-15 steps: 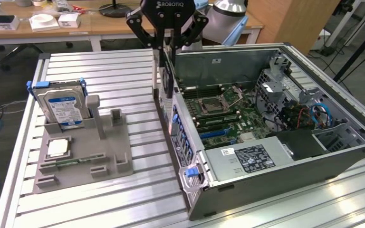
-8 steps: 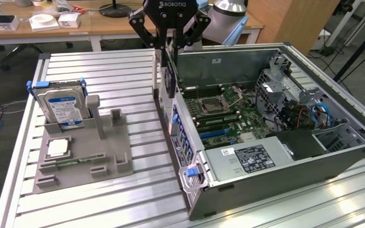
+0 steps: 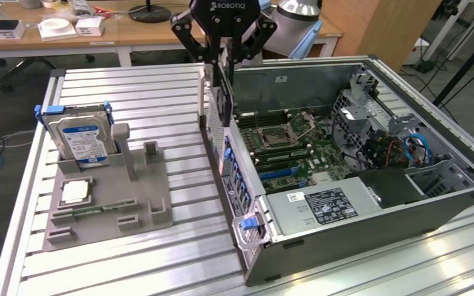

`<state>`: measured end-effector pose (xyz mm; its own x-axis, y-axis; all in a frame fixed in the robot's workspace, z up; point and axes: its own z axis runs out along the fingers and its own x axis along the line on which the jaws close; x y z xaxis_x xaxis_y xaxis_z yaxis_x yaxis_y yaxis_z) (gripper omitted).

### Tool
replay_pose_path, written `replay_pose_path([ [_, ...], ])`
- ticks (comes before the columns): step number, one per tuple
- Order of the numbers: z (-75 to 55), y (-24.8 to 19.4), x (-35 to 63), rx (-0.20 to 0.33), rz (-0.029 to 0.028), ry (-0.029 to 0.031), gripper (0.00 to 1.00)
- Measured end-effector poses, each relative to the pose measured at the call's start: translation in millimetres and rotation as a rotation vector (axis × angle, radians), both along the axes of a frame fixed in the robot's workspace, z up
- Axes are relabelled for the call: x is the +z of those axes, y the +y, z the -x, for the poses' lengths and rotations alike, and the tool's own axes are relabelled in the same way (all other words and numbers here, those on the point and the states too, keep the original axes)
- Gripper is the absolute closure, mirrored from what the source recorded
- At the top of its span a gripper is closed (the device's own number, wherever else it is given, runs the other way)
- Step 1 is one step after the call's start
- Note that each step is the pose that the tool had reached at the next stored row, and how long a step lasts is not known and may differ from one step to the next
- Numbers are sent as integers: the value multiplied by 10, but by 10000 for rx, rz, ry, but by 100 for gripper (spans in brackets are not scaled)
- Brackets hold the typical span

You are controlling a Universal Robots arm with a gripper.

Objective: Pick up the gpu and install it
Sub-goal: 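Pick up the gpu and move the gpu toward the slot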

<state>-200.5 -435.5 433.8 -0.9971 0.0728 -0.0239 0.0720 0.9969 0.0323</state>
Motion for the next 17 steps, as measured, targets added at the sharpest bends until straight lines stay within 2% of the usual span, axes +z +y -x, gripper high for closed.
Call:
replay_pose_path([
  [17, -97, 0, 0, -2, 0, 0, 74],
])
